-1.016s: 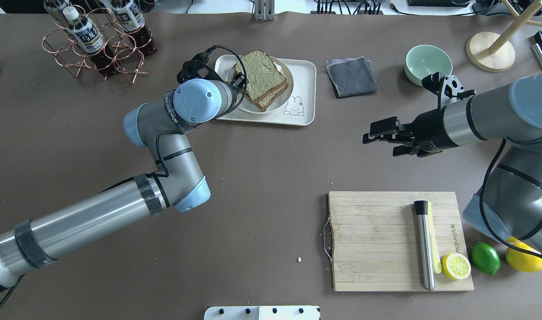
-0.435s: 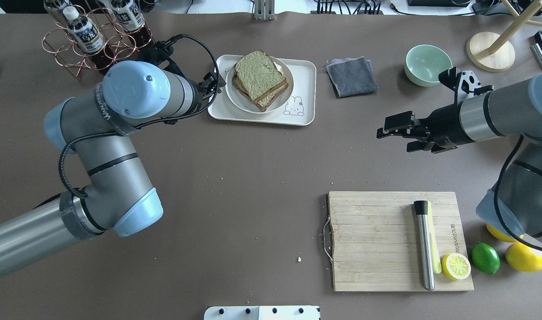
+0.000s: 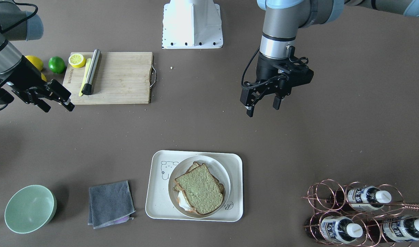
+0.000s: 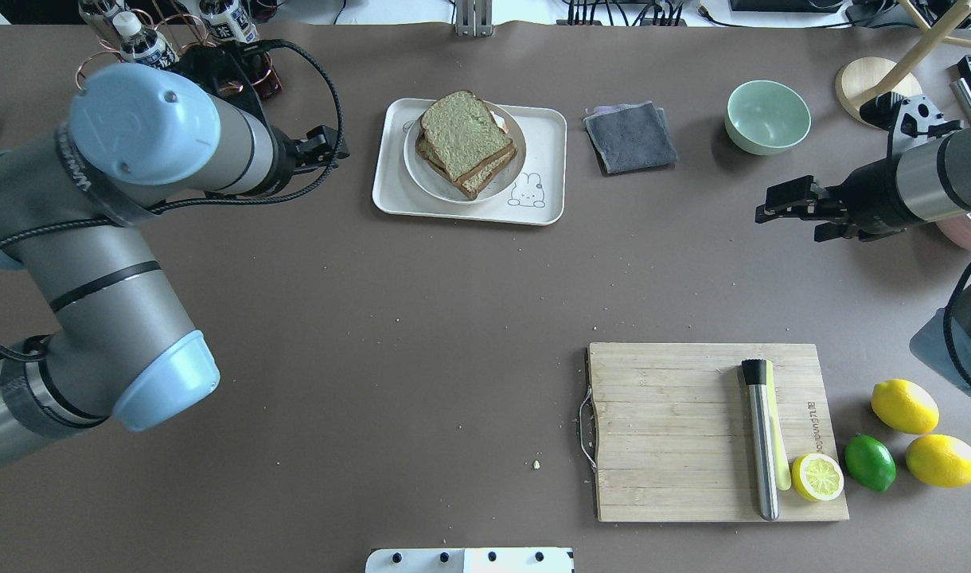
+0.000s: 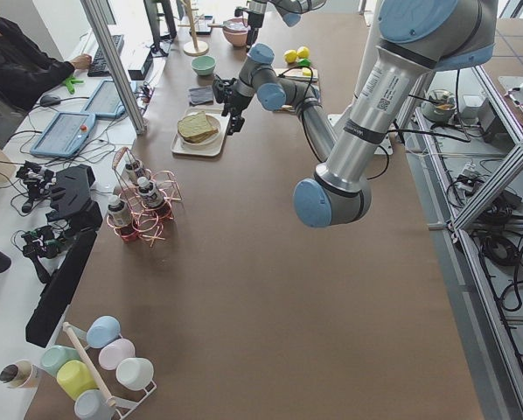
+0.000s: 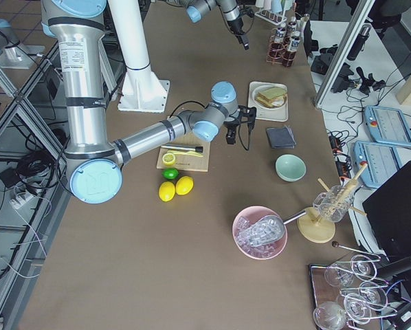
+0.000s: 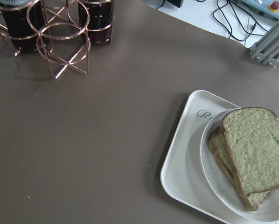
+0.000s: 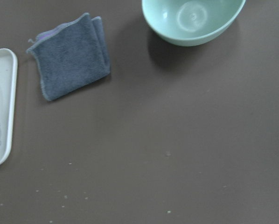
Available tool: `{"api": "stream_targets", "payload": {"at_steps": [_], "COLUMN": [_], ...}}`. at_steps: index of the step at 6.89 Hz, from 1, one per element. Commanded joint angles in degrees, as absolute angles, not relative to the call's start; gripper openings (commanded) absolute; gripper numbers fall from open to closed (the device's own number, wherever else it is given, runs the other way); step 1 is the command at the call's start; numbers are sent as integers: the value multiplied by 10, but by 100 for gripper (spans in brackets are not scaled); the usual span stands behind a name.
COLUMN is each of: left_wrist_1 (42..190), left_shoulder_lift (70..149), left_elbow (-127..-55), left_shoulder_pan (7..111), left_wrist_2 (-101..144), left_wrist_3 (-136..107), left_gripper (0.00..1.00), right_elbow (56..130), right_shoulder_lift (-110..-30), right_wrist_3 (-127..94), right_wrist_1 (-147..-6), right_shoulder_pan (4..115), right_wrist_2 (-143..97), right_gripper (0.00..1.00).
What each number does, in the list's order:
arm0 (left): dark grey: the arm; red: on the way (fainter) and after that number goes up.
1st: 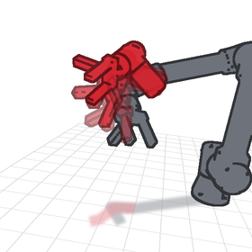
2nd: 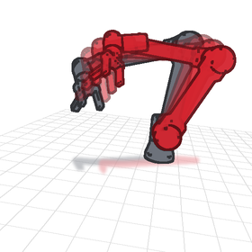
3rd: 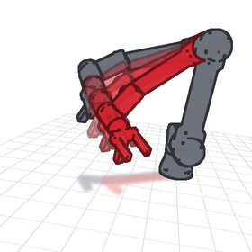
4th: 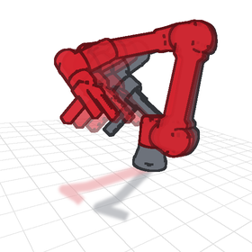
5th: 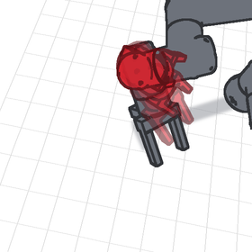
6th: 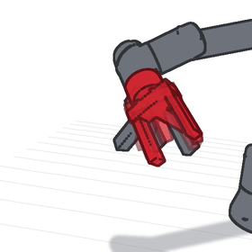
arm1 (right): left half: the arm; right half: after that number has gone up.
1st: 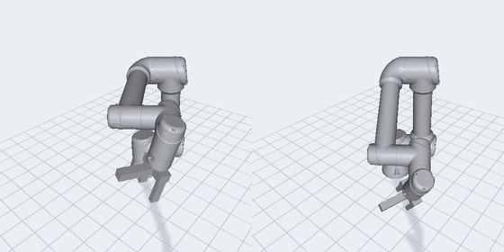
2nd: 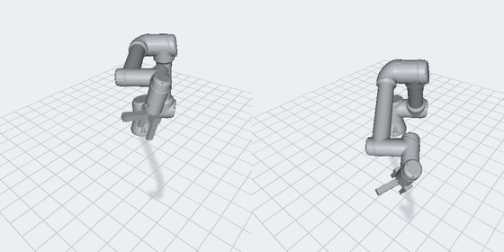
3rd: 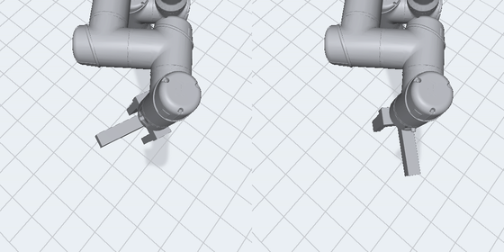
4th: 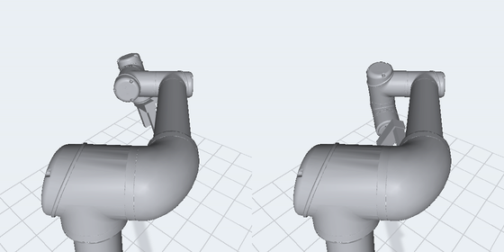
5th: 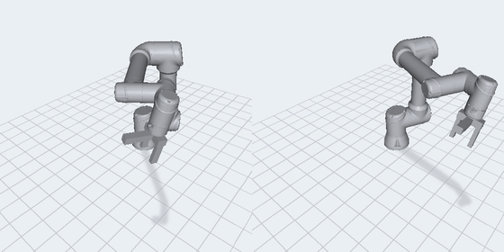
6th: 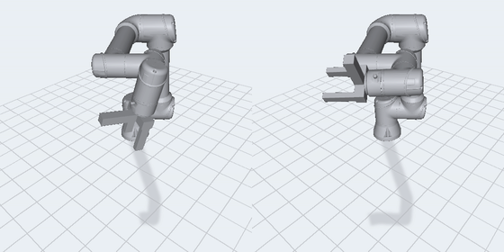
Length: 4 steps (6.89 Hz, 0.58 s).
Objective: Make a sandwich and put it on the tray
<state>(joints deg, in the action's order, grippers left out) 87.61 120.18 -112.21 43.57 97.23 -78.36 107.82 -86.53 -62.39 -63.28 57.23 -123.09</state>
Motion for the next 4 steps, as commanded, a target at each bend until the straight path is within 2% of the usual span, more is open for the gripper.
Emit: {"api": "stream_targets", "payload": {"at_steps": [1, 2, 4], "left_wrist_1": [726, 674, 672], "left_shoulder_lift": [1184, 1179, 1099], "left_elbow": [-1187, -1189, -1152], "left_shoulder_pan": [579, 661, 811], "left_wrist_2": [1086, 1156, 1295], "left_wrist_3": [-563, -443, -200], "left_gripper": [97, 97, 97], "right_elbow": [1078, 1078, 1068], "right_shoulder_lift": [-863, -862, -889], "right_wrist_3": [-361, -243, -146], "right_wrist_1": [-825, -892, -910], "right_shoulder_pan": [662, 687, 730], "right_wrist_2": [-1227, -1185, -1167], "right_gripper": [100, 100, 100]}}
